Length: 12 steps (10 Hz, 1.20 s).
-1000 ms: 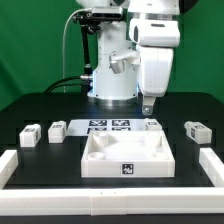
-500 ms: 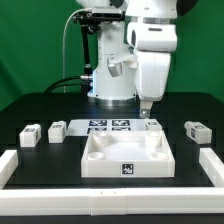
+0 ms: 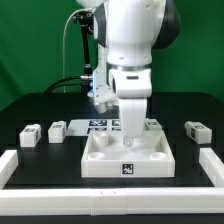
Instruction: Assemble one leg
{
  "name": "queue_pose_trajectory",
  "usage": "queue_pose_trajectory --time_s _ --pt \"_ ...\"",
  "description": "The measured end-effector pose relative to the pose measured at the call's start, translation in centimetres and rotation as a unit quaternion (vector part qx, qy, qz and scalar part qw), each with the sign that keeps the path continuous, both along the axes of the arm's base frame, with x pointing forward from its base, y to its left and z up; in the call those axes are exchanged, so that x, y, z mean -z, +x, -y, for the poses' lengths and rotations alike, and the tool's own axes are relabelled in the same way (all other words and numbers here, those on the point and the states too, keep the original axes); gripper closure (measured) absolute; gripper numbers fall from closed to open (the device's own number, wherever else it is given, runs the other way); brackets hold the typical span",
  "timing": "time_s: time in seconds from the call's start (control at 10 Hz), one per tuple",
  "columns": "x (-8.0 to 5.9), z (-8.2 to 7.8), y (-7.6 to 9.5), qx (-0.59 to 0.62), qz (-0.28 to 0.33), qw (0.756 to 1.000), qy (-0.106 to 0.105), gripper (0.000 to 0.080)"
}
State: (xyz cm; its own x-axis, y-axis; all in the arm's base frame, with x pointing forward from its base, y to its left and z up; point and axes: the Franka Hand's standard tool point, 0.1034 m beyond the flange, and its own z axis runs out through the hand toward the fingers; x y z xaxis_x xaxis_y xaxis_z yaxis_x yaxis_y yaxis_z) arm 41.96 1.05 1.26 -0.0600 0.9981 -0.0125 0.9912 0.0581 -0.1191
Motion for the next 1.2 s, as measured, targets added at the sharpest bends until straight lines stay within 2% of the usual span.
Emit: queue_pose_trajectory --time_s 0.1,0.5,0.7,0.8,0.9,1.0,1.2 --pt "0.40 -0.08 -0.17 0.001 -0.004 1.000 0.001 0.0150" --pt "0.13 -0.08 0.03 0.005 -0.001 1.000 0.000 0.0158" --pt "0.17 -0.08 0.00 0.005 -0.001 1.000 0.000 0.0507" --pt "0.18 -0.08 -0.01 0.005 -0.001 1.000 0.000 0.0642" --pt "0.16 -0.04 0.04 0.006 0.000 1.000 0.000 0.0642" --pt "0.10 -0.05 0.18 0.005 0.002 1.000 0.000 0.0732" --pt "0.09 -0.05 0.19 0.005 0.002 1.000 0.000 0.0732"
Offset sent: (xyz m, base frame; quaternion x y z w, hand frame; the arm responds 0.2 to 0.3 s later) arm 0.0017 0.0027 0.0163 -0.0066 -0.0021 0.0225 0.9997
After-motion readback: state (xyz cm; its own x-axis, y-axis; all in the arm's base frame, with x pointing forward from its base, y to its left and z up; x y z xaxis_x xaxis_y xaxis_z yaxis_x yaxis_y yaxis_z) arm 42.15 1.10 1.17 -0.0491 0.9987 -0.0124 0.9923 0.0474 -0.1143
